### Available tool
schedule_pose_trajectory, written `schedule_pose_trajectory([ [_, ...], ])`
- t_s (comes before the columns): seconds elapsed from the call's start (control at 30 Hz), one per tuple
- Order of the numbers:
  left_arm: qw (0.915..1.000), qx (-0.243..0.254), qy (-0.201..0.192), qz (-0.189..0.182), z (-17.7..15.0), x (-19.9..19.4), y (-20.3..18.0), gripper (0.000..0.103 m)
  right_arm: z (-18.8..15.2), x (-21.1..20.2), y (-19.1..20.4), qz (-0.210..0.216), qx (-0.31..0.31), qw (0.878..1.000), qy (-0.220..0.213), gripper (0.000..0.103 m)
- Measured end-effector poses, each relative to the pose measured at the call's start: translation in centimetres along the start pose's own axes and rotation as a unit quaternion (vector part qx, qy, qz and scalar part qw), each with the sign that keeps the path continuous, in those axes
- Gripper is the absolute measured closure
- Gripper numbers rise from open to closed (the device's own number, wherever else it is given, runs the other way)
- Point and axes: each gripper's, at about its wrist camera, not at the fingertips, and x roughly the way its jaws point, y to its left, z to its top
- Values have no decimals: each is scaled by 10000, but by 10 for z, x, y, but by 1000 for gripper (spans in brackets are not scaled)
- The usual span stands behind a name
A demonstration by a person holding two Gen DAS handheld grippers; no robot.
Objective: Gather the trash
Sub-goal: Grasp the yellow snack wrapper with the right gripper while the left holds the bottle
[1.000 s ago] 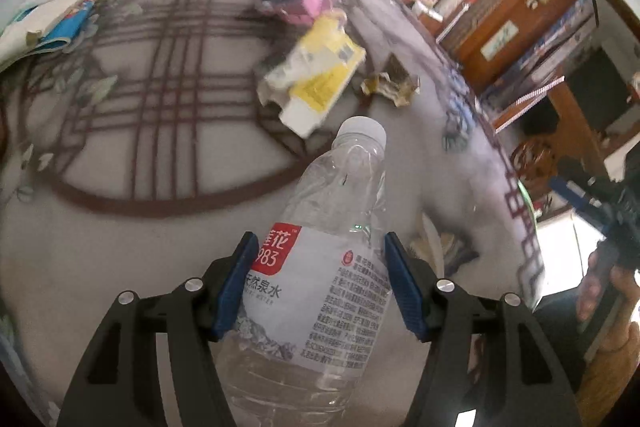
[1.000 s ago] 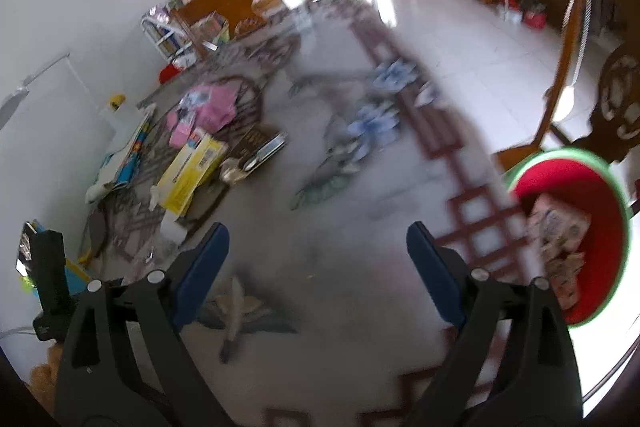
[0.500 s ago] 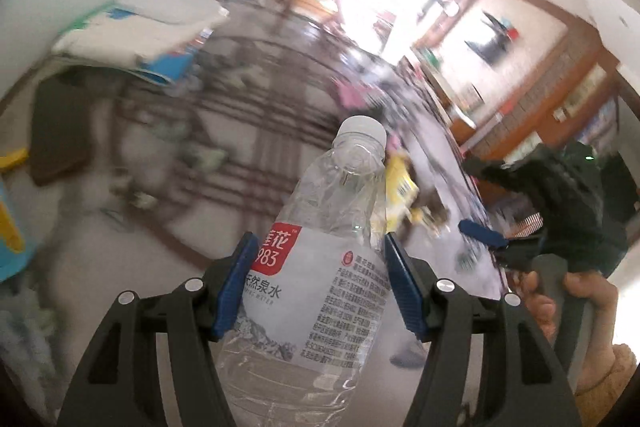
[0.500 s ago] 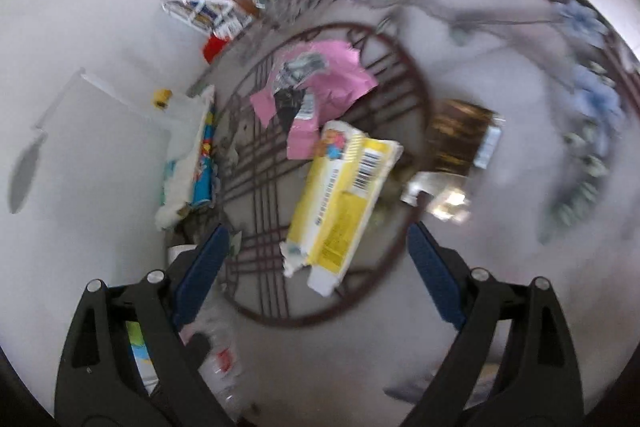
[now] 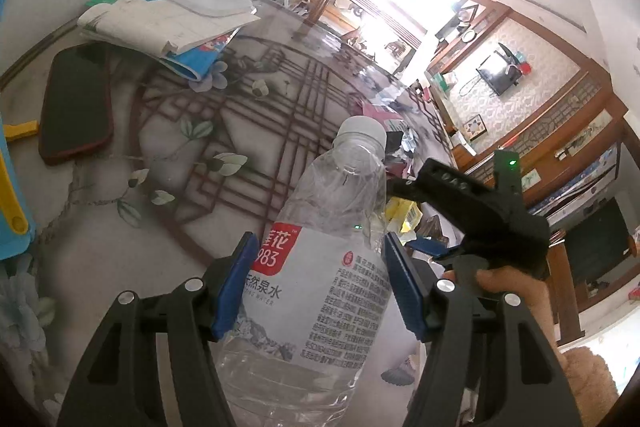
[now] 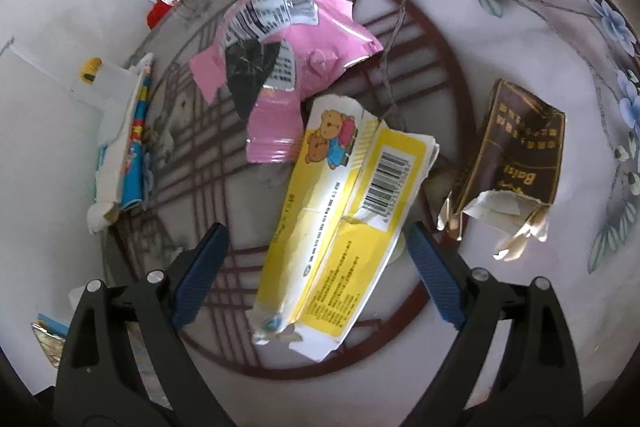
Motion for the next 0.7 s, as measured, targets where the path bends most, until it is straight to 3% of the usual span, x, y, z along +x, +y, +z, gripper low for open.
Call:
schedule_pose_trajectory([
  [0.13, 10000, -29, 50, -8, -1, 2, -1, 42, -3, 5, 2, -28, -178, 9998, -1, 14],
  [0.2, 10000, -7, 63, -8, -1, 2, -2, 42, -4, 7, 4, -55, -308, 9995, 21, 23],
  [0.27, 10000, 25, 68, -4, -1, 3, -3, 42, -6, 7, 7, -155, -507, 9986, -7, 40],
  [0.43, 9999, 14, 115, 15, -1, 6, -2, 42, -11, 4, 11, -80, -838, 9964, -24, 58],
  [0.57, 9999, 26, 145, 43, -1, 9, -1, 42, -21, -3, 7, 73, -984, 9951, 61, 64],
  [0.7, 9998, 20, 176, 53, -1, 12, 0, 42, -41, -17, 3, 162, -1349, 9906, 161, 65],
])
